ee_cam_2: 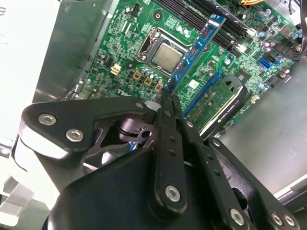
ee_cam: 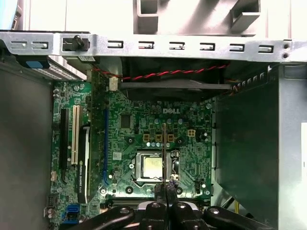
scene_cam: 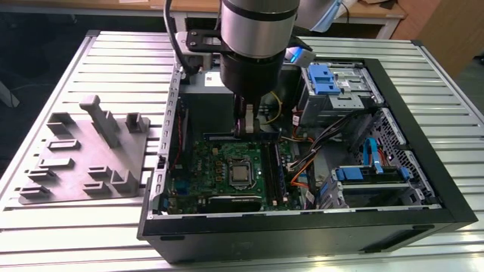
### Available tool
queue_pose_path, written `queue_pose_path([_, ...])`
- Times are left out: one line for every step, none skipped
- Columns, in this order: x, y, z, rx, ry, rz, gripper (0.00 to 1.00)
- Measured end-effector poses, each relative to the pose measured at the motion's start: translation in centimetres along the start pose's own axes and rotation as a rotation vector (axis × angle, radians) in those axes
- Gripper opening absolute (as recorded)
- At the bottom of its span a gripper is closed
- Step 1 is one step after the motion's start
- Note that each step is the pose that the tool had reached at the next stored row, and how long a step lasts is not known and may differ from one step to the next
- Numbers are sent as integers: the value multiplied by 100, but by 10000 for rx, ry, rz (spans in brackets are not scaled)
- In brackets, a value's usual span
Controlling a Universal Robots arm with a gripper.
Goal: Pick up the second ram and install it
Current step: 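Pick up the second ram and move it above second insertion slot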
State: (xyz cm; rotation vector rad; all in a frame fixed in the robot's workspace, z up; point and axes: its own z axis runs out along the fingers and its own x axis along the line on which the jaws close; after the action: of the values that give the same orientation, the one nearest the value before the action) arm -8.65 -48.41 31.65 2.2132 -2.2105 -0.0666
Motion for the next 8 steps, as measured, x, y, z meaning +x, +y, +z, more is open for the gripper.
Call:
queue_pose_path([3,0,11,0,0,0,12])
queue_pose_path([7,-1,23,0,1,0,12])
queue_pose_path([10,-1,36,0,1,0,12])
queue_pose_path([12,-2,48,0,0,0,12])
queue_pose_path([12,-2,53,0,1,0,12])
queue_pose_path([12,-2,52,-1,2,0,12])
queue_pose_path([12,-2,53,-1,3,0,12])
queue_pose_path([12,-2,56,0,1,0,12])
